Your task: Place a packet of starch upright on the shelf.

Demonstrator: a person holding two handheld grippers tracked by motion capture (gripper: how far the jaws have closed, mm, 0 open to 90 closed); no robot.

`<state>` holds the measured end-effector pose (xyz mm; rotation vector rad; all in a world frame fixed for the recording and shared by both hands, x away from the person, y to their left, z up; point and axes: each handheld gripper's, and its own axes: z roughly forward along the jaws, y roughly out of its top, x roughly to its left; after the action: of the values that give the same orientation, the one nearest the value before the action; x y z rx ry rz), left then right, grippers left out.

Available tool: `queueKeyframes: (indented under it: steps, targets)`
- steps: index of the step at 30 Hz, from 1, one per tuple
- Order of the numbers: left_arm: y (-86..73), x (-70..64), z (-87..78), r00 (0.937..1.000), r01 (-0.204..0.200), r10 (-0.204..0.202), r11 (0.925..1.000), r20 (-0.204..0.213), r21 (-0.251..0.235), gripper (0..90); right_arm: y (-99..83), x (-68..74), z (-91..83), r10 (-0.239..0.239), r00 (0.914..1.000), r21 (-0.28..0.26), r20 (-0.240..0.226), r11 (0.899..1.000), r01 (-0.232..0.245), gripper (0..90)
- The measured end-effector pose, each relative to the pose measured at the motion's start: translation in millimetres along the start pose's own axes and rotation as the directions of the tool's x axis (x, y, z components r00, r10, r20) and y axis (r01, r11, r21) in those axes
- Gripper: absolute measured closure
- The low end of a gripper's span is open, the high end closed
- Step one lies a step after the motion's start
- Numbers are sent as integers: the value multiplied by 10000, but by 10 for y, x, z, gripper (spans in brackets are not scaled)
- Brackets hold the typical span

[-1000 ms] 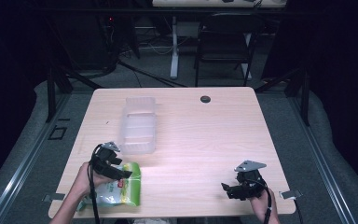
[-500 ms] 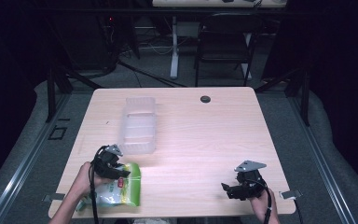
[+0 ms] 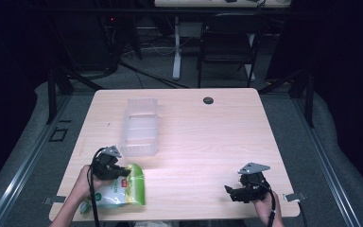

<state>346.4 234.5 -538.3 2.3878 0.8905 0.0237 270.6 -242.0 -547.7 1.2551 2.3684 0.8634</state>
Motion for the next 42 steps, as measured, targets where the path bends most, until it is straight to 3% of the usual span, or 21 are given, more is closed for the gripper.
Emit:
queueKeyframes:
  steps: [4,8,15,17,22,23,29,37,42]
  targets:
    - [29,-24,38,9982,592,-592,9981,37,-183,869,-2,-8,-1,-22,10000,-6,38,10000,22,148]
    - [65,-62,55,9990,379,-379,9993,-219,-3,820,-1,-2,-1,-5,10000,-8,-8,10000,5,148]
    - [103,-44,112,9995,197,-204,9994,234,294,560,-1,-2,0,1,10000,-3,-11,10000,-1,148]
    - [121,-52,134,9999,-8,0,9988,153,490,534,0,0,2,-7,10000,19,-35,10000,7,148]
    - [123,-94,149,9991,-434,435,9964,9,733,663,-4,-6,2,4,10000,21,23,10000,-4,148]
    - [123,-94,149,9991,-434,435,9964,9,733,728,-4,-6,2,4,10000,21,23,10000,-4,148]
    - [76,-73,106,9994,-342,339,9983,80,481,836,-8,-9,-5,22,10000,-26,50,10000,-22,148]
    - [18,-47,41,10000,-49,48,9998,-37,-216,856,-8,-14,-8,-1,10000,0,4,10000,1,148]
    - [0,-72,2,9991,-62,46,9992,-411,-385,869,-8,-9,-7,16,10000,-33,55,10000,-16,148]
